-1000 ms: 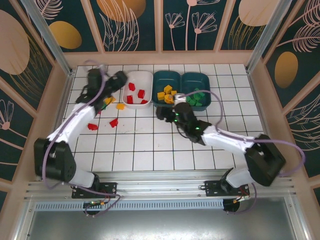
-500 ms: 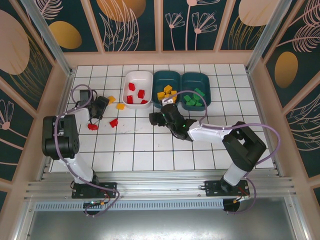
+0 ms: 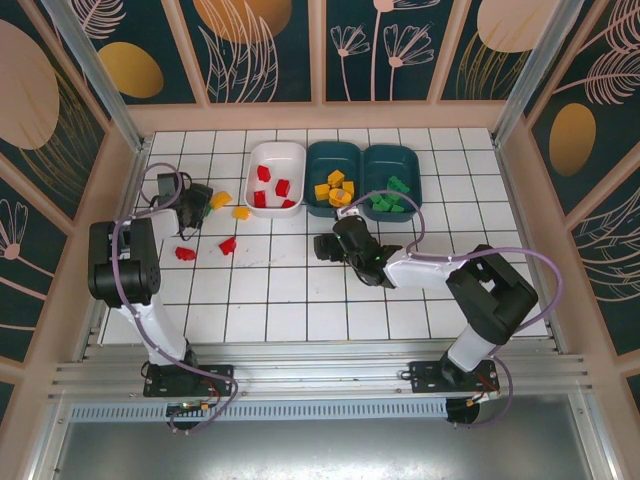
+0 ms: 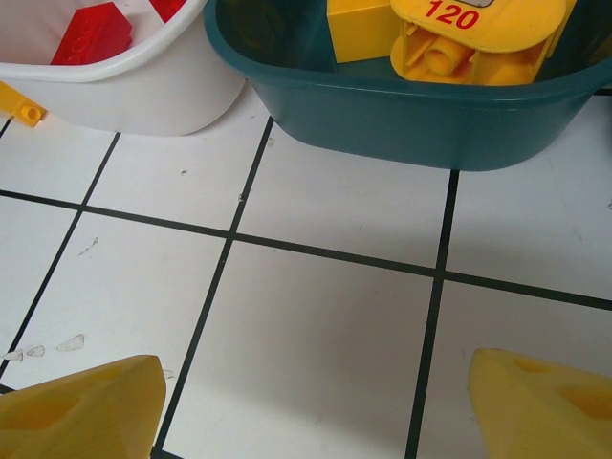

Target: Sort the legos into containers by color

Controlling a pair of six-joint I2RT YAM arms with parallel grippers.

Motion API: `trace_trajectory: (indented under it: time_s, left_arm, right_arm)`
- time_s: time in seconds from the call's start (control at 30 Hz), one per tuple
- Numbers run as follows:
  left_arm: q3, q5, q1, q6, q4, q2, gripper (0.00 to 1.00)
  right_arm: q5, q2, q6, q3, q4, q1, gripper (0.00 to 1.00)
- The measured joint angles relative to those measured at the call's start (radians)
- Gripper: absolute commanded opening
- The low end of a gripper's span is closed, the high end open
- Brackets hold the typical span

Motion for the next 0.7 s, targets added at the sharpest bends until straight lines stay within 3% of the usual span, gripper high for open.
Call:
trace_trajectory:
  time_s: [0.43, 0.7]
  left_arm:
    - [0.115, 0.005, 0.01, 0.144, -0.08, 0.101, 0.63]
    - [0.134, -0.021, 0.01, 0.211, -0.132, 0.11, 0.46]
  right_arm:
    - [0.0, -0.001, 0.002, -0.002, 0.002, 0.0, 0.83]
    - [-0.007, -0.001, 0.003, -0.002, 0.003, -0.005, 0.83]
